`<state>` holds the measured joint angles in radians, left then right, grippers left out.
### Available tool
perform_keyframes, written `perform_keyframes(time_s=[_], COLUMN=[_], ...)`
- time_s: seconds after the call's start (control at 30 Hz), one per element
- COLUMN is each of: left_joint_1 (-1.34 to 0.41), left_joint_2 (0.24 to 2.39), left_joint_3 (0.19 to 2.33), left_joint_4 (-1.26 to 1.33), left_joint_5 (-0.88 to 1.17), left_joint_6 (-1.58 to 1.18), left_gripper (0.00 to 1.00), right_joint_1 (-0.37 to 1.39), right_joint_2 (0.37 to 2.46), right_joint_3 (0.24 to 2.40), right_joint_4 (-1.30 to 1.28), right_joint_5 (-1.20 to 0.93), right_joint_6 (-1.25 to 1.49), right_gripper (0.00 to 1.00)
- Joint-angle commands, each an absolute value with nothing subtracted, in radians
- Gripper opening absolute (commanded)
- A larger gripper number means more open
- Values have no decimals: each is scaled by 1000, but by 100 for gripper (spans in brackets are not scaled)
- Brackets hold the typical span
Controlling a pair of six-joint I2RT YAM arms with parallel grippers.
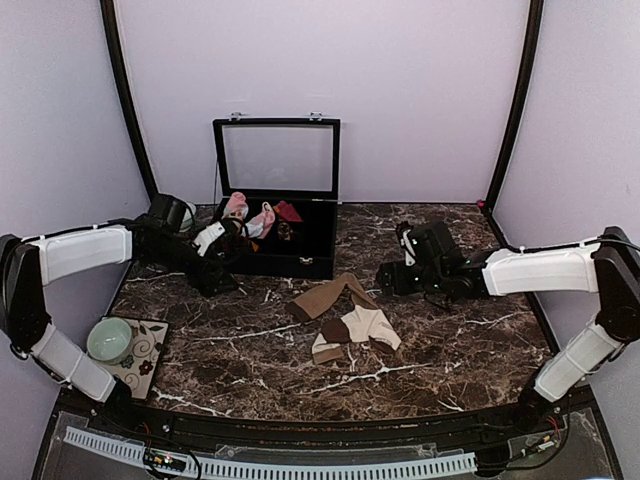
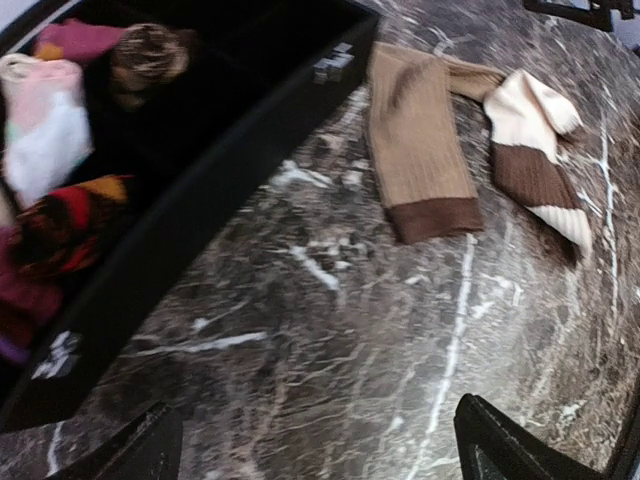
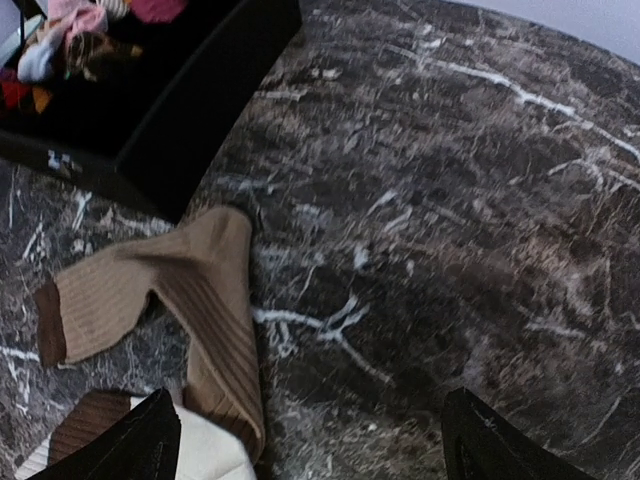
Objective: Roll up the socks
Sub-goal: Adjust the sock at the center of the board.
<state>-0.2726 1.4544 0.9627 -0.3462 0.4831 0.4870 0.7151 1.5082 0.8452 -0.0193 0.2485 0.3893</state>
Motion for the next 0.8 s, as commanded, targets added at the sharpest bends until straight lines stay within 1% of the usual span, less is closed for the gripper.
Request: perform_keyframes(time_s=[0.0, 0.2, 0.37, 0.43, 0.6, 0.77], left_joint_1=[-383, -524, -608, -646, -720, -778], left_joint_2=[1515, 1572, 1651, 1674, 1718, 1799], left_joint_3=[1029, 1054, 1097, 1099, 1088, 1144], left_joint_4=[-512, -483, -443, -404, -330, -316], left_joint_5=[521, 562, 602, 602, 580, 568], left_joint_6=[553, 505, 379, 332, 289, 245], left_gripper=[98, 98, 94, 91, 90, 90], right_joint_1=[842, 1097, 1226, 1233, 1218, 1168], right_joint_2=[1534, 1512, 1500, 1505, 1523, 1521], right_joint_3=[853, 783, 746, 743, 750, 732], right_joint_4=[-140, -285, -331, -325, -308, -249], right_joint_5=[368, 608, 682, 666, 649, 589], right_joint_6=[504, 676, 762, 766, 722, 668], right_gripper=[91, 91, 85, 82, 76, 65])
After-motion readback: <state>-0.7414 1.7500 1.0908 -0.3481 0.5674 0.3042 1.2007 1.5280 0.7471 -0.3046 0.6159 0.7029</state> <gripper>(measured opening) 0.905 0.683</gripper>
